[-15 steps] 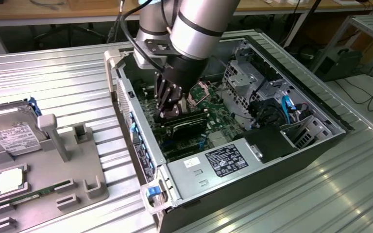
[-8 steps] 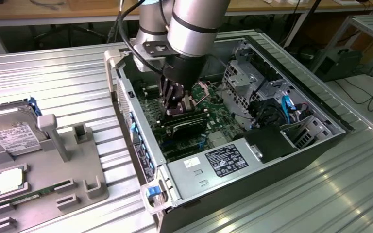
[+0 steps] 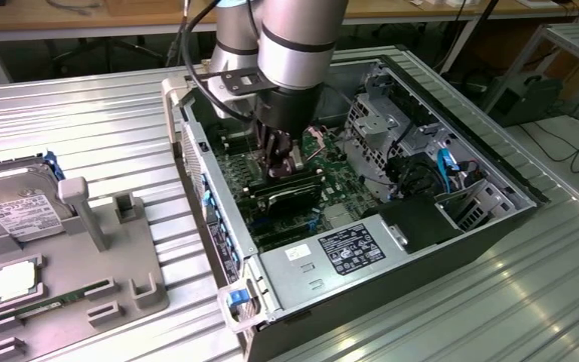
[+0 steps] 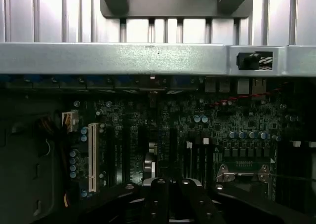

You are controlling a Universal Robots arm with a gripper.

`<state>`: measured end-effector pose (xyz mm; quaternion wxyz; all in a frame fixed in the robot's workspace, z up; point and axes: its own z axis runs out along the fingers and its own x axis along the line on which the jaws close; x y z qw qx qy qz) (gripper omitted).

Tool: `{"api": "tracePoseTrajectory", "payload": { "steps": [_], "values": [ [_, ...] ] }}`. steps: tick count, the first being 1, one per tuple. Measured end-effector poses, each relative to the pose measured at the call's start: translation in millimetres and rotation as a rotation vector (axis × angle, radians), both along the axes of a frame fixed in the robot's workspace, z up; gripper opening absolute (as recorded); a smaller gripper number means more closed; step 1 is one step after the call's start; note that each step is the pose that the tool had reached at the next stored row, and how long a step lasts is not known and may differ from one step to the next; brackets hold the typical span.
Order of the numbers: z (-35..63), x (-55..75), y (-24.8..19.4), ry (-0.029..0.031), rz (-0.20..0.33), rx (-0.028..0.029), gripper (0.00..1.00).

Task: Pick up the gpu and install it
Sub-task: 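Press down on the gpu until it lock into place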

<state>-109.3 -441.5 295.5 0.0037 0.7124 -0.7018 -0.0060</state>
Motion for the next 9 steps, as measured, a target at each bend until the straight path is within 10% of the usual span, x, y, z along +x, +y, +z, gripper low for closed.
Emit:
{"api": "tracePoseTrajectory", "payload": {
  "steps": [3,9],
  "values": [
    [-0.5,0.0,0.0,-0.0306,0.000,-0.0004,0.11],
    [-0.8,0.0,0.0,-0.0309,0.000,-0.0003,0.11]
  ]
}}
